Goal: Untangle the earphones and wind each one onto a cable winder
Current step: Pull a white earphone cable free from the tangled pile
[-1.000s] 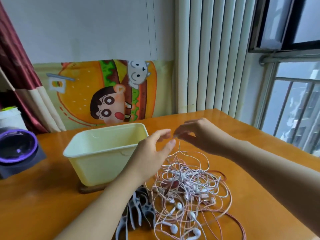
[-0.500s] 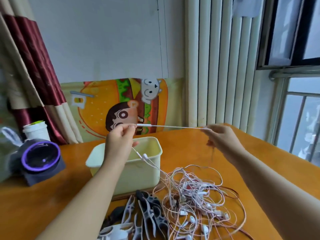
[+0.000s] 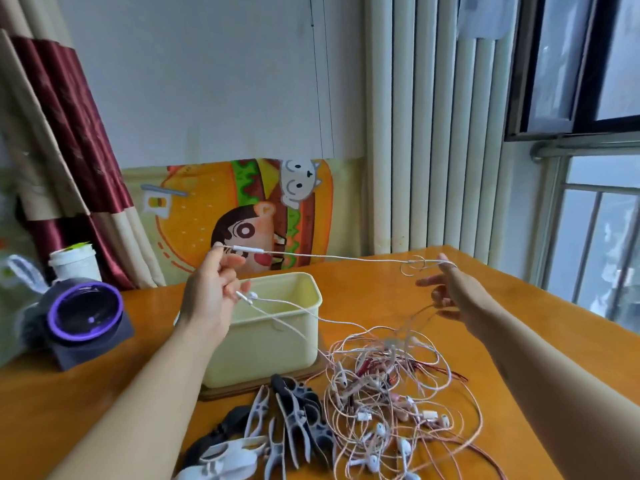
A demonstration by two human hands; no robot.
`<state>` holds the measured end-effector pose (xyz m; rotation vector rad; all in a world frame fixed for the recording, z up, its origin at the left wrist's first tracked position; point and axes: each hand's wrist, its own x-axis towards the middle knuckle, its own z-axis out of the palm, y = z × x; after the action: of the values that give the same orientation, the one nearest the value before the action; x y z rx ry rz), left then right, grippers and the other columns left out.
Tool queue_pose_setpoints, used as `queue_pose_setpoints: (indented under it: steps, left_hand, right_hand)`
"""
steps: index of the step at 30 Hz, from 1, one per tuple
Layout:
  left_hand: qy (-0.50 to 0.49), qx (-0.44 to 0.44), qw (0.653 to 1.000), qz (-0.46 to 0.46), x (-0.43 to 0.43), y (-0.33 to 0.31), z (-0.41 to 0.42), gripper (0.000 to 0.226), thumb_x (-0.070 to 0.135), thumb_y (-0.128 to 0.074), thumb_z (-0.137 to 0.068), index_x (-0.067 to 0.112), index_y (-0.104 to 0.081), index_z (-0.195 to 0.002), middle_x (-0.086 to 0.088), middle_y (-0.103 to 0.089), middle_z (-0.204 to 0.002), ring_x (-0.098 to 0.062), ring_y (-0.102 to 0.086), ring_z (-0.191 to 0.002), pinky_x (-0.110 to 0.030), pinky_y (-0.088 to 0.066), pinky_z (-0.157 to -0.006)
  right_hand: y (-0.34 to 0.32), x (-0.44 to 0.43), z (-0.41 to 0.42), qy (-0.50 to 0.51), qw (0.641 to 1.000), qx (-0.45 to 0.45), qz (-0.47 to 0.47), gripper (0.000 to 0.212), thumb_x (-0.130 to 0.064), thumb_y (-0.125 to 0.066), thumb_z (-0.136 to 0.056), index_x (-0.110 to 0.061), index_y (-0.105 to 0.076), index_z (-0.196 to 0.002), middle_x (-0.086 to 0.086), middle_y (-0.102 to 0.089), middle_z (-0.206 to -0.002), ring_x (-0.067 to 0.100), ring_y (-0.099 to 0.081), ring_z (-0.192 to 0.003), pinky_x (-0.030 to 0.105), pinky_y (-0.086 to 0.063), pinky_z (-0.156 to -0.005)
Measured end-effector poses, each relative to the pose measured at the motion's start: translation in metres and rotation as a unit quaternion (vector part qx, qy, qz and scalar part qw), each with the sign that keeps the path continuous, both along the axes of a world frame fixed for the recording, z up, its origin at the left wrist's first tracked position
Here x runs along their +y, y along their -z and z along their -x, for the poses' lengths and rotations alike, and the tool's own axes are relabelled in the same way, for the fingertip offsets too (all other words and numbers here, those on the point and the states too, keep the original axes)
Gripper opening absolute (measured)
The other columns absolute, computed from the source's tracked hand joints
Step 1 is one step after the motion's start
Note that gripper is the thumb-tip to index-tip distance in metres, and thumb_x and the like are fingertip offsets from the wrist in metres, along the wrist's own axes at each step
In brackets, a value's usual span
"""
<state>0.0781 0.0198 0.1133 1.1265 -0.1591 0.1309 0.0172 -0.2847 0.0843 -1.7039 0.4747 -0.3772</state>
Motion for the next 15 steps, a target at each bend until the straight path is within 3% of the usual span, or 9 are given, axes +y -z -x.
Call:
queue_pose_setpoints:
  steps: [3,5,7,9,11,13,15]
  left_hand:
    - [0.085,0.011,0.996,0.003,0.001,-0.006,0.002,0.052,0.038,-0.024,-0.106,0.007,-0.058,-0.079,0.004,-0.031,-0.057,-0.012,-0.027,-0.056,-0.038,-0.045,-0.087]
    - [0.102,0.010,0.994,-0.029,0.000,-0.007,0.003,0.053,0.035,-0.021,-0.106,0.006,-0.059,-0.083,0.003,-0.032,-0.059,-0.014,-0.029,-0.060,-0.038,-0.044,-0.089]
    - [0.099,-0.003,0.993,-0.060,-0.003,-0.010,0.002,0.049,0.031,-0.024,-0.107,0.007,-0.061,-0.085,0.004,-0.035,-0.058,-0.014,-0.035,-0.063,-0.038,-0.041,-0.095]
    - [0.095,-0.017,0.993,-0.065,-0.008,-0.012,0.002,0.045,0.028,-0.027,-0.107,0.007,-0.061,-0.086,0.006,-0.038,-0.055,-0.012,-0.038,-0.060,-0.037,-0.044,-0.093]
    - [0.093,-0.026,0.994,-0.056,-0.013,-0.016,0.004,0.043,0.030,-0.029,-0.106,0.008,-0.061,-0.087,0.007,-0.034,-0.053,-0.008,-0.034,-0.050,-0.028,-0.052,-0.068]
    - [0.094,-0.030,0.994,-0.053,-0.017,-0.020,0.006,0.046,0.035,-0.028,-0.106,0.009,-0.061,-0.087,0.007,-0.029,-0.053,-0.005,-0.028,-0.041,-0.019,-0.043,-0.045]
    - [0.095,-0.040,0.992,-0.072,-0.019,-0.022,0.009,0.048,0.036,-0.027,-0.106,0.010,-0.062,-0.086,0.009,-0.028,-0.051,-0.004,-0.025,-0.038,-0.017,-0.035,-0.040]
  right_hand:
    - [-0.021,-0.001,0.000,-0.055,0.998,0.020,-0.033,0.068,-0.049,-0.019,-0.102,-0.003,-0.065,-0.081,0.006,-0.044,-0.054,0.015,-0.033,-0.047,0.025,-0.023,-0.048]
    - [-0.041,0.000,0.000,-0.050,0.986,-0.062,-0.147,0.060,-0.040,-0.024,-0.104,-0.001,-0.059,-0.076,0.009,-0.044,-0.055,0.016,-0.037,-0.040,0.024,-0.029,-0.044]
    - [-0.065,0.001,0.001,-0.034,0.959,-0.195,-0.201,0.047,-0.029,-0.028,-0.105,-0.003,-0.054,-0.073,0.010,-0.050,-0.065,0.016,-0.049,-0.048,0.027,-0.043,-0.050]
    - [-0.086,0.005,0.004,-0.010,0.952,-0.289,-0.101,0.045,-0.027,-0.028,-0.105,-0.005,-0.057,-0.078,0.011,-0.058,-0.076,0.018,-0.057,-0.068,0.029,-0.050,-0.070]
    - [-0.098,0.010,0.002,0.011,0.941,-0.335,0.045,0.038,-0.025,-0.033,-0.104,-0.006,-0.062,-0.088,0.012,-0.063,-0.091,0.020,-0.061,-0.087,0.033,-0.051,-0.083]
    - [-0.099,0.013,0.000,-0.014,0.937,-0.312,0.155,0.029,-0.026,-0.042,-0.101,-0.013,-0.065,-0.089,0.012,-0.067,-0.098,0.023,-0.063,-0.096,0.039,-0.051,-0.089]
    - [-0.089,0.015,-0.005,-0.035,0.941,-0.236,0.241,0.022,-0.028,-0.050,-0.098,-0.021,-0.067,-0.085,0.013,-0.069,-0.096,0.028,-0.064,-0.096,0.050,-0.051,-0.090]
